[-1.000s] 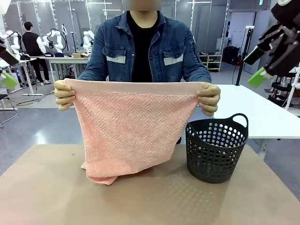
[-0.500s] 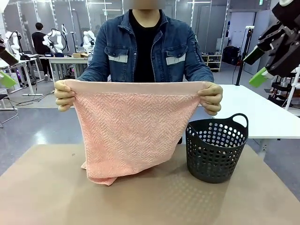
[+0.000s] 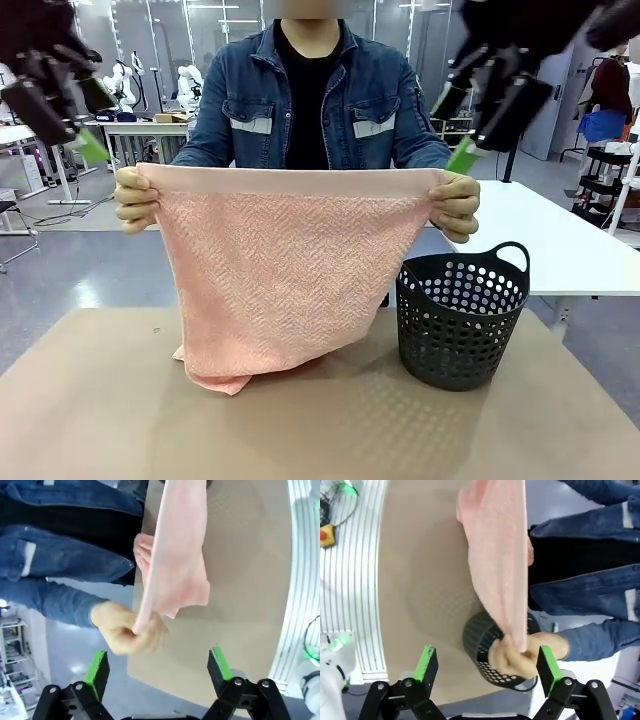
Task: Fold the towel.
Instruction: Grab the top end of the 100 cm Hotel Towel extended by the human.
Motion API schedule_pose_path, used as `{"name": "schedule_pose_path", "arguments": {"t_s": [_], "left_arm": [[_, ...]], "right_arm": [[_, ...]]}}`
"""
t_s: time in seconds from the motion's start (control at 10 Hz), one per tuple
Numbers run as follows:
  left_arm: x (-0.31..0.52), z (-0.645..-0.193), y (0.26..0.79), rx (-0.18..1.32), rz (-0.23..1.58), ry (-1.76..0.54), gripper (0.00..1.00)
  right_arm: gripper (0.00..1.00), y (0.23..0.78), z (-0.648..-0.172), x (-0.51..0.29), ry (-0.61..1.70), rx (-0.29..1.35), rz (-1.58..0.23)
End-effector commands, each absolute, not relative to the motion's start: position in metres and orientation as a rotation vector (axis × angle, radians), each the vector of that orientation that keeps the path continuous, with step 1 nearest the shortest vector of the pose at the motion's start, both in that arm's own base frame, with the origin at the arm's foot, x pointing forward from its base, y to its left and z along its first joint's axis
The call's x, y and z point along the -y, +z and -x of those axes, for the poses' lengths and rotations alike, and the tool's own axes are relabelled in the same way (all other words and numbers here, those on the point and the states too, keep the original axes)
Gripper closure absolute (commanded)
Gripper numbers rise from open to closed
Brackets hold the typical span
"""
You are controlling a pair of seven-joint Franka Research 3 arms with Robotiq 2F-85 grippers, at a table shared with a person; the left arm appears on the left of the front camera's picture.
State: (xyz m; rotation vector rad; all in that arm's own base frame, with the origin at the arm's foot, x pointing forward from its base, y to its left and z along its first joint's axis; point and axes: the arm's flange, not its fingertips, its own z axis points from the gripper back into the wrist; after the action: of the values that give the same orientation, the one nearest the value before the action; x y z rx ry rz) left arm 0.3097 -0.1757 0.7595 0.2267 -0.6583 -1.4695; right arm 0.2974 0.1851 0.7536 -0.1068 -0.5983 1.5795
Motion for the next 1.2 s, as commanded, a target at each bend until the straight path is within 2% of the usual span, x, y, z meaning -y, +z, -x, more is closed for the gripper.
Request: {"name": "schedule_pose_path", "arguments": {"t_s": [0.0,0.2,0.5,0.8,1.1], "left_arm": [[0.202,-0.333,0.771,0.592,-0.306,-1.492,0.00],[0.234,-0.348,0.767,0.550,-0.328,-1.509,0.00],[0.250,-0.363,0.755,0.498,-0.302,-1.521,0.00],[0.258,-0.375,0.734,0.456,-0.278,-1.553,0.00],[0.264,-0.392,0.707,0.353,-0.256,-1.566,0.00]], "right_arm": [[0.00,0.767,-0.318,-0.199,1.552,0.554,0.194],[0.00,0.770,-0.335,-0.219,1.554,0.552,0.242],[0.00,0.758,-0.356,-0.240,1.571,0.491,0.211],[0.00,0.730,-0.377,-0.251,1.558,0.405,0.157],[0.00,0.701,-0.396,-0.256,1.544,0.344,0.126]]}}
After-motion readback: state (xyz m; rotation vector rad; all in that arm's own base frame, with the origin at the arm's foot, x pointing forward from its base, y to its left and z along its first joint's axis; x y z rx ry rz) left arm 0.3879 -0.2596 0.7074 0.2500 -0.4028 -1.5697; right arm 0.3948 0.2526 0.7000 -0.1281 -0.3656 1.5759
